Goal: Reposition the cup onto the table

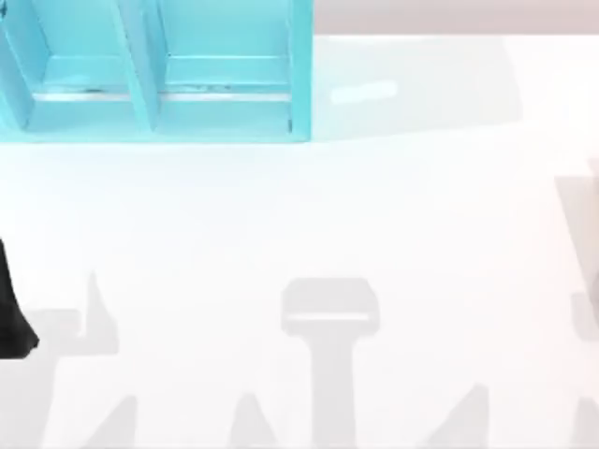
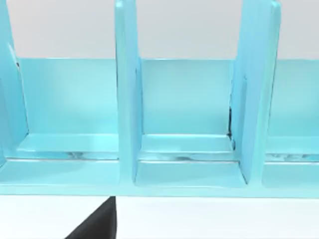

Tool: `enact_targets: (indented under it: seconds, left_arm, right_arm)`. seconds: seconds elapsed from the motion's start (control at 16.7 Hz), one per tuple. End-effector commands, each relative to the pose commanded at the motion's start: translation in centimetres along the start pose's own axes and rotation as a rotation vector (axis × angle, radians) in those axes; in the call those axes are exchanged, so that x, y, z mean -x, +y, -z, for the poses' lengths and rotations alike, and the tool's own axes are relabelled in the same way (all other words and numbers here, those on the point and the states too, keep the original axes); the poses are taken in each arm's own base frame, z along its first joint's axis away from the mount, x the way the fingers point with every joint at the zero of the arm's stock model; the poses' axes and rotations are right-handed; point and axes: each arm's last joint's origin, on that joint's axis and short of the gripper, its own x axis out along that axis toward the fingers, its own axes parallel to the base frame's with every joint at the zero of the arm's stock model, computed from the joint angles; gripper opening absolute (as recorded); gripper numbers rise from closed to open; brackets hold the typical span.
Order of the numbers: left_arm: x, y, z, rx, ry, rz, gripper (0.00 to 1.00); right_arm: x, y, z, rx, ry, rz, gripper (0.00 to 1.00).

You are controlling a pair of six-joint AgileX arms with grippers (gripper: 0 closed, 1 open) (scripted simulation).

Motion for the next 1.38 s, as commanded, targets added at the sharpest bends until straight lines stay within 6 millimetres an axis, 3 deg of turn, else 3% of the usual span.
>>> enact_targets:
  seconds: [0.18, 0.36, 0.72, 1.02, 1.38]
  left_arm:
    - [0.0, 0.0, 0.0, 0.0, 0.0, 0.0, 1.0]
    - [0.0, 0.0, 0.0, 0.0, 0.0, 0.0, 1.0]
    - [0.0, 0.0, 0.0, 0.0, 0.0, 0.0, 1.0]
    - [0.0, 0.0, 0.0, 0.0, 0.0, 0.0, 1.0]
    - [0.0, 0.0, 0.0, 0.0, 0.0, 0.0, 1.0]
  right_arm:
    - [-1.5, -1.9, -3.2, 0.05, 0.278, 0.032, 1.0]
    - [-4.3, -4.5, -5.7, 0.071, 0.575, 0.019, 1.0]
    - [-10.6, -10.7, -7.2, 0.032, 1.039, -0.104, 1.0]
    - [-12.8, -13.6, -6.7, -0.005, 1.187, -0.18, 1.0]
    - [-12.9, -13.5, -6.6, -0.003, 1.189, -0.183, 1.0]
